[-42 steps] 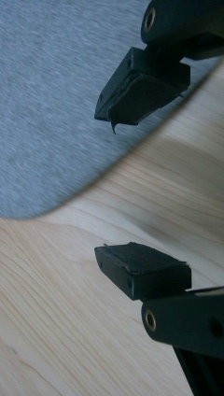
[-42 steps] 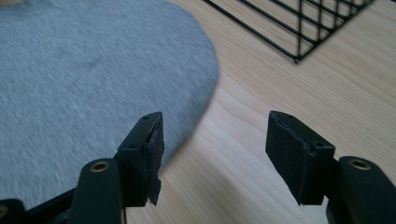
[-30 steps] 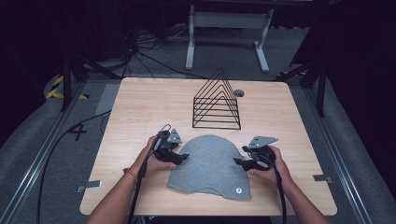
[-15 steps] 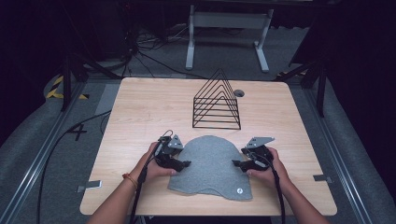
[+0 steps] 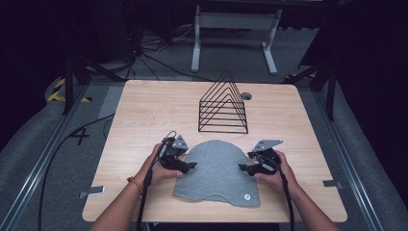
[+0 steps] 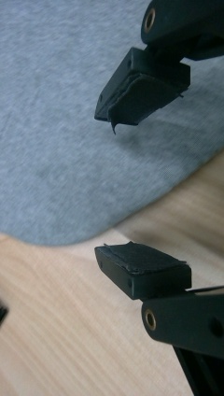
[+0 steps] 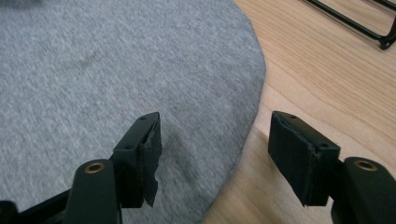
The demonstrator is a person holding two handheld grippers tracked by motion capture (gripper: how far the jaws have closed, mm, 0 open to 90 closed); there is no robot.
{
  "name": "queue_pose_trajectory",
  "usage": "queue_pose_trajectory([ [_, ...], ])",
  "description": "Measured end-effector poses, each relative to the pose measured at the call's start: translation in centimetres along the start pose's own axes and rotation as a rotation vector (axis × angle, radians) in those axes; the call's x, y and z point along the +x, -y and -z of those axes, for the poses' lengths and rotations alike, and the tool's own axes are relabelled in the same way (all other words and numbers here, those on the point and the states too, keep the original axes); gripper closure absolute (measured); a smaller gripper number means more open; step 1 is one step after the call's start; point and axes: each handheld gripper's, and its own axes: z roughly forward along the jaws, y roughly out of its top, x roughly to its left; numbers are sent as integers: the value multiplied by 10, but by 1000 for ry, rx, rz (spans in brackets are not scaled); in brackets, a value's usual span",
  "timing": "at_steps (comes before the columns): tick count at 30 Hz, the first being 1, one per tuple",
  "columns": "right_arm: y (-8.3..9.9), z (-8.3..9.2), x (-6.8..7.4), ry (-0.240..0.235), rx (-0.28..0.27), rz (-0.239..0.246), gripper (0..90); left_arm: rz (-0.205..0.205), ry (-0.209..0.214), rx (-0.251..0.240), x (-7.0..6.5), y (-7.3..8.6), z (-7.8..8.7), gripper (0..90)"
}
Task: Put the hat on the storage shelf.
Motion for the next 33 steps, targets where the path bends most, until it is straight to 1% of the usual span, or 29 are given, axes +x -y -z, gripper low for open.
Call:
queue_pose_trajectory([
  [1, -1, -1, 0, 7, 4, 10, 342, 11, -11, -10, 2, -1, -1, 287],
  [2, -1, -1, 0, 5, 5, 9, 339, 17, -16, -10, 4, -2, -3, 288],
  [4, -2, -3, 0, 12, 2, 5, 331, 21, -22, 9, 5, -3, -7, 288],
  [5, -3, -3, 1, 14, 2, 2, 330, 11, -18, 11, 5, -2, -9, 288],
  [6, -3, -4, 1, 16, 4, 7, 329, 14, -17, 11, 5, -2, -9, 281],
  [7, -4, -5, 2, 18, 6, 8, 329, 8, -20, 9, 6, -2, -8, 286],
  [8, -5, -5, 2, 21, 11, 5, 330, 7, -11, 14, 4, -2, -8, 300],
  [9, -7, -6, 2, 22, 18, 9, 341, -3, -8, 14, 3, -1, -7, 316],
  [10, -9, -6, 3, 20, 24, 13, 370, -18, -4, 14, 1, -1, -7, 332],
  [12, -10, -7, 4, 15, 22, 16, 438, -24, 1, 19, -2, -2, -7, 361],
  [13, -11, -7, 5, 10, 24, 14, 485, -20, 7, 22, -4, -2, -7, 393],
  [14, -12, -7, 6, 8, 24, 18, 525, -39, 10, 27, -5, -3, -6, 430],
  [15, -12, -7, 6, 8, 24, 18, 525, -39, 10, 27, -5, -3, -6, 461],
  [16, -14, -7, 8, 8, 26, 5, 619, -27, 27, 21, -6, -3, -6, 496],
  [17, -14, -8, 8, 4, 26, 9, 649, -19, 36, 19, -6, -2, -5, 528],
  [18, -15, -8, 9, 1, 30, 8, 679, -12, 42, 15, -5, -2, -5, 579],
  [19, -16, -8, 10, -6, 30, 5, 718, -10, 55, 18, -4, -2, -4, 648],
  [22, -15, -9, 10, -33, 25, 0, 809, -8, 80, 19, -2, -1, -3, 779],
  [23, -15, -9, 10, -38, 20, 1, 821, -3, 82, 15, -2, 0, -3, 807],
  [24, -15, -8, 10, -43, 19, -1, 828, -13, 76, 24, -2, -1, -2, 821],
  [25, -15, -8, 10, -39, 19, 8, 834, -13, 66, 23, -4, -2, -2, 829],
  [26, -15, -8, 10, -40, 16, 15, 837, -28, 61, 30, -4, -3, -2, 834],
  [27, -15, -8, 10, -40, 16, 15, 837, -28, 61, 30, -4, -3, -2, 838],
  [28, -14, -6, 9, -43, 8, 14, 839, -42, 53, 29, -6, -4, -1, 841],
  [30, -15, -2, 10, -42, -5, 29, 841, -41, 52, 4, -8, -8, 4, 843],
  [33, -18, 9, 10, -41, -44, 43, 842, -64, 53, -28, -10, -15, 14, 845],
])
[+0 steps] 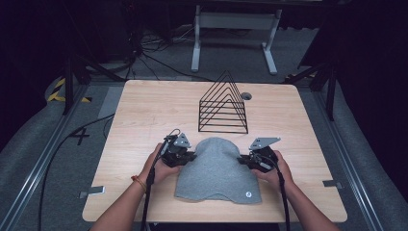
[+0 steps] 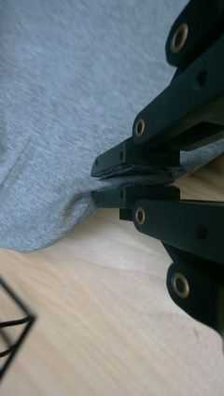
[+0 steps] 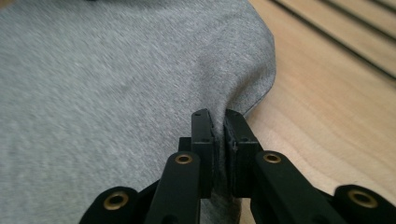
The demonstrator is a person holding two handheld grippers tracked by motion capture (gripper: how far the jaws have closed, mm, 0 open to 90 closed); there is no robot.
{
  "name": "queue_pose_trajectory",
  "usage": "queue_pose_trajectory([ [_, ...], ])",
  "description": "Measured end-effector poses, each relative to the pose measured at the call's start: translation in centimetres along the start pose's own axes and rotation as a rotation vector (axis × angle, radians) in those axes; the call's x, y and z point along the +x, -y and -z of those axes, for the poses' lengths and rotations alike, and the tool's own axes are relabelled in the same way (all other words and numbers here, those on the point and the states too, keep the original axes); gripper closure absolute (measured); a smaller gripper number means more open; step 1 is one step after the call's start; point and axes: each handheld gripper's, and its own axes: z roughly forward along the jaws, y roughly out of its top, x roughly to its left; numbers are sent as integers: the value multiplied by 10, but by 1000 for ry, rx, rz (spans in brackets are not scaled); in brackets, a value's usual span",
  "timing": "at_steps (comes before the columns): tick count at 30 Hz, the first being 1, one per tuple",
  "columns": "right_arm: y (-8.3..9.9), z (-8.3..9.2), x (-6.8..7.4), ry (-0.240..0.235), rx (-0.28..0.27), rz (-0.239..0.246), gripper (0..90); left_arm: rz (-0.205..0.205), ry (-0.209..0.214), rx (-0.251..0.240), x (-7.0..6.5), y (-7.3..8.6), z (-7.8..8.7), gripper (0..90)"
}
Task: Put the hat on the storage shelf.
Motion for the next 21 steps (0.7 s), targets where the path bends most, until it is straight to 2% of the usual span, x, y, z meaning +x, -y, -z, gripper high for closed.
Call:
queue_pose_trajectory([
  [3, -5, 14, 1, 10, -37, 18, 843, -15, 9, -14, -3, -7, 7, 848],
  [8, -10, 34, -3, 30, -87, 20, 844, -41, -3, -50, -4, -22, 16, 850],
  [10, -11, 39, -4, 43, -91, 27, 844, -75, -12, -51, -5, -29, 18, 850],
  [12, -13, 44, -6, 52, -98, 30, 845, -91, -14, -54, -6, -35, 19, 851],
  [21, -26, 66, -10, 97, -128, 64, 844, -139, -41, -96, -7, -62, 34, 851],
])
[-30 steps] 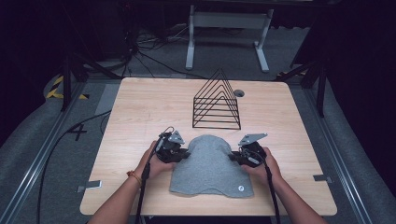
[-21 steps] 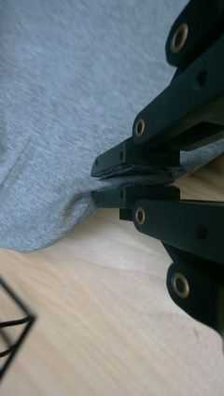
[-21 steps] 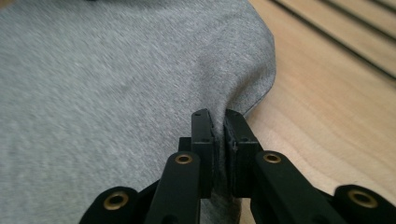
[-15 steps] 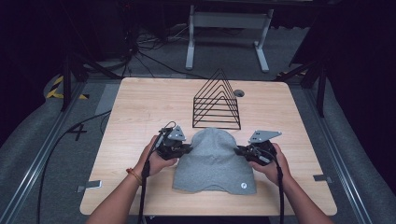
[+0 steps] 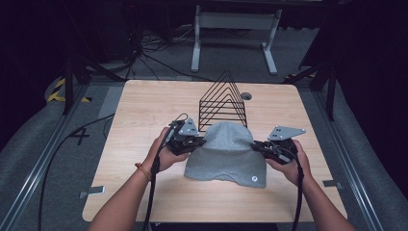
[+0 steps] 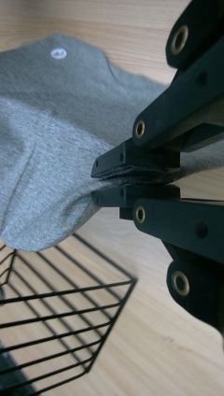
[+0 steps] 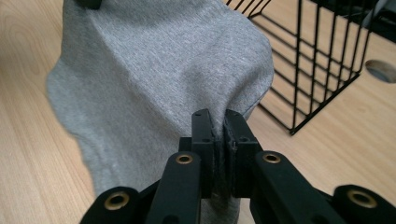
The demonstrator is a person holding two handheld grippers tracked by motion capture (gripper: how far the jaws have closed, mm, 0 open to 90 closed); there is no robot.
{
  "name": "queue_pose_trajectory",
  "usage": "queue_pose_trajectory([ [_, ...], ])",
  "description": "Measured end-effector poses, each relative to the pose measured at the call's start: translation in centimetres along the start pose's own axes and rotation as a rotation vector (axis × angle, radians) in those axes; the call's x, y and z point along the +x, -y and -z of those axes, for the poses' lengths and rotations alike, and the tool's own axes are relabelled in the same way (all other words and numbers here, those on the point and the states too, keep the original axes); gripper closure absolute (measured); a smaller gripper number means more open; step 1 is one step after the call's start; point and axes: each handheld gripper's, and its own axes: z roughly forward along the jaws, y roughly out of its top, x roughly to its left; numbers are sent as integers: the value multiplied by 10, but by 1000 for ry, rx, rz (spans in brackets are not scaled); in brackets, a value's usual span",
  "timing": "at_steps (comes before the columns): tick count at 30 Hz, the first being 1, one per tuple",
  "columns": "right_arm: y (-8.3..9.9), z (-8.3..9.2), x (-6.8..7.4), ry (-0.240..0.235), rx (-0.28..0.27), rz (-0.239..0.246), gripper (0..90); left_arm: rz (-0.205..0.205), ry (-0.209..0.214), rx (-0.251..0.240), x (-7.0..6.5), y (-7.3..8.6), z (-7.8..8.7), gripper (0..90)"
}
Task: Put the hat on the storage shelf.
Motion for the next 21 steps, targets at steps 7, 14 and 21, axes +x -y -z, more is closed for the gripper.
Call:
queue_pose_trajectory([
  [7, -18, 22, -9, 33, -62, -1, 844, -57, -16, -30, 4, -26, 13, 853],
  [14, -38, 43, -19, 71, -108, 10, 844, -84, -24, -79, 11, -55, 26, 853],
  [21, -56, 58, -30, 102, -134, 16, 844, -92, -28, -119, 21, -81, 35, 854],
])
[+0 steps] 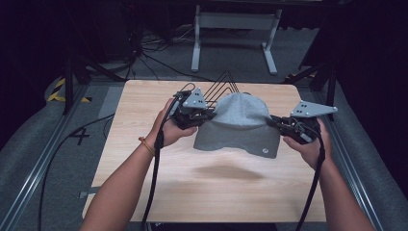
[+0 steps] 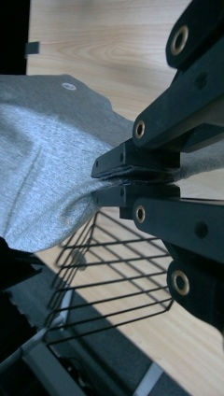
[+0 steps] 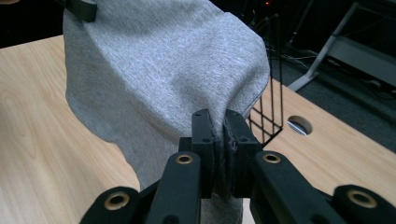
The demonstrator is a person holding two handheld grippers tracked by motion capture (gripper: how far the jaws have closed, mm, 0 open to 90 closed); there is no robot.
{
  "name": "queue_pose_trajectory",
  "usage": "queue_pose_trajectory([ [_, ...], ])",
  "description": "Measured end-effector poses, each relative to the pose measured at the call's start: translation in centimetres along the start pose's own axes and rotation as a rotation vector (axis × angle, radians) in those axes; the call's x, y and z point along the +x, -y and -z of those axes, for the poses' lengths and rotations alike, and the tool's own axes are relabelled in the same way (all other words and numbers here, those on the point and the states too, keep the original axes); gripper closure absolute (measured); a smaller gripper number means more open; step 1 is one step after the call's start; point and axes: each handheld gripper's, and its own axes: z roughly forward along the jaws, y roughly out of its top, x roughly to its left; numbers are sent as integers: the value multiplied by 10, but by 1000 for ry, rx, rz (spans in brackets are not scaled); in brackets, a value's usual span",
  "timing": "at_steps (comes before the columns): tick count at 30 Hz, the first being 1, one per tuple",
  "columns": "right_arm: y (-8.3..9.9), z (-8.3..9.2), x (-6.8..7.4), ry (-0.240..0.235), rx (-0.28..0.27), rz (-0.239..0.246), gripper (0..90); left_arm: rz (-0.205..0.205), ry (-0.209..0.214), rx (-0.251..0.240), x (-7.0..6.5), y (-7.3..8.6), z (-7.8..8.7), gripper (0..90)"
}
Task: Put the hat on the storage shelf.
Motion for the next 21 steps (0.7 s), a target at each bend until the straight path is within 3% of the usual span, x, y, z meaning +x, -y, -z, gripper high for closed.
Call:
queue_pose_trajectory([
  [7, -16, 9, -7, 23, -12, 11, 844, -14, -11, -26, 1, -19, 1, 854],
  [11, -33, 17, -12, 46, -25, 22, 845, -26, -41, -27, 3, -31, 6, 854],
  [13, -37, 19, -13, 49, -32, 20, 845, -4, -58, -43, 4, -36, 10, 854],
  [21, -67, 23, -19, 83, -54, 32, 845, 12, -100, -73, 18, -54, 27, 855],
])
